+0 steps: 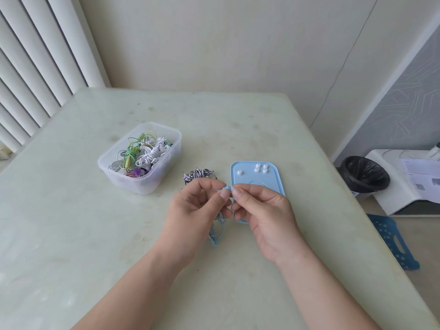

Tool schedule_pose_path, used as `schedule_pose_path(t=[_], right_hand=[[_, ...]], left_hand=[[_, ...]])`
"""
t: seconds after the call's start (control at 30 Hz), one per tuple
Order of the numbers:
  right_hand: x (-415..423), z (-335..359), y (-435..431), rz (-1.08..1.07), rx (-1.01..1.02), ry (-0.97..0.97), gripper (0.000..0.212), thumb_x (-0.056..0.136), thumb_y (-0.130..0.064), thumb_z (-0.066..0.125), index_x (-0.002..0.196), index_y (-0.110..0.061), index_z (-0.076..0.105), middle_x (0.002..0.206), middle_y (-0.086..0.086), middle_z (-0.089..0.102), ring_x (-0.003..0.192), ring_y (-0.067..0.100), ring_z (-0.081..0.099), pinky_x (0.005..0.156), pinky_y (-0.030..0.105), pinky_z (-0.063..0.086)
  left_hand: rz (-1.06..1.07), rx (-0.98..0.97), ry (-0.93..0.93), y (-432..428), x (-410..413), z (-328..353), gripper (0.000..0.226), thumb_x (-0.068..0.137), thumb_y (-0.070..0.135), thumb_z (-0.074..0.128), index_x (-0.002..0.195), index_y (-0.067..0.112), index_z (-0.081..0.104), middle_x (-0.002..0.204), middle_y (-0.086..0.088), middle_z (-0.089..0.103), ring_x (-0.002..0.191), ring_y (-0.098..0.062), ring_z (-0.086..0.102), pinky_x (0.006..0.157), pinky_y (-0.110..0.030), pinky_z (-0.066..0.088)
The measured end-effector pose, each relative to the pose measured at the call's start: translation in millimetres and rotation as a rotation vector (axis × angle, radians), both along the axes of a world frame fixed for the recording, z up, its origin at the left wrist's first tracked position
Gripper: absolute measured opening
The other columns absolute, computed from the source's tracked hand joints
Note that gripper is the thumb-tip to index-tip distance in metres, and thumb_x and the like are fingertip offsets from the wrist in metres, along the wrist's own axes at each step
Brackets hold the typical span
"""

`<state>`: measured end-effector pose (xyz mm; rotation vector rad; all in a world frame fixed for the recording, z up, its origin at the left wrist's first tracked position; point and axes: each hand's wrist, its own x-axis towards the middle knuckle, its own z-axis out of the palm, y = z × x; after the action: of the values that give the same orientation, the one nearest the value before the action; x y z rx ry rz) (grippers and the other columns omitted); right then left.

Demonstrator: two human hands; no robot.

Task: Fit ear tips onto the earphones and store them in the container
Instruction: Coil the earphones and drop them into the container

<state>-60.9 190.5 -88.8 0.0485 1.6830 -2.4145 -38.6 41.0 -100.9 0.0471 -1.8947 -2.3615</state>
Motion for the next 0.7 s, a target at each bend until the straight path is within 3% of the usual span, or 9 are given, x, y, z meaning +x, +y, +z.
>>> schedule_pose_path(t=[0.2,0.37,0.57,0.7], right_hand=[[1,4,2,0.01,-0.044,-0.041,0.007,0.076,-0.014,0.077,0.082,-0.012,0.081,0.07,0.011,0.069,0.064,0.022,0.061,0.063,0.029,0.049],[6,2,1,-0.033,0.079,0.088,0.009,0.085,-0.011,0.076,0.089,-0.014,0.083,0.075,0.01,0.074,0.073,0.026,0.066,0.066,0.032,0.051],[10,6,3,-0.053,0.275,0.17,0.016,0.095,-0.008,0.068,0.096,-0.018,0.08,0.077,-0.002,0.077,0.068,0.01,0.068,0.066,0.028,0.056],[2,8,6,-0.033,0.333,0.155,0.012,0.096,-0.014,0.069,0.093,-0.014,0.081,0.089,0.008,0.078,0.071,0.018,0.066,0.067,0.035,0.054]], left_hand=[[0.002,0.001,-0.016,2,2,1,0.011,0.095,0.012,0.071,0.102,0.004,0.07,0.085,-0.022,0.07,0.074,-0.027,0.066,0.074,-0.041,0.053],[0.028,-0.006,-0.019,2,3,0,0.008,0.096,0.011,0.071,0.101,0.005,0.07,0.084,-0.018,0.072,0.074,-0.026,0.067,0.073,-0.039,0.055],[0.055,-0.012,-0.052,1,2,4,0.013,0.096,0.011,0.07,0.109,0.011,0.073,0.089,-0.006,0.078,0.078,-0.024,0.07,0.079,-0.041,0.057],[0.06,-0.05,-0.066,-1,2,6,0.016,0.099,0.011,0.067,0.114,0.015,0.073,0.091,-0.006,0.078,0.079,-0.023,0.072,0.083,-0.043,0.058]])
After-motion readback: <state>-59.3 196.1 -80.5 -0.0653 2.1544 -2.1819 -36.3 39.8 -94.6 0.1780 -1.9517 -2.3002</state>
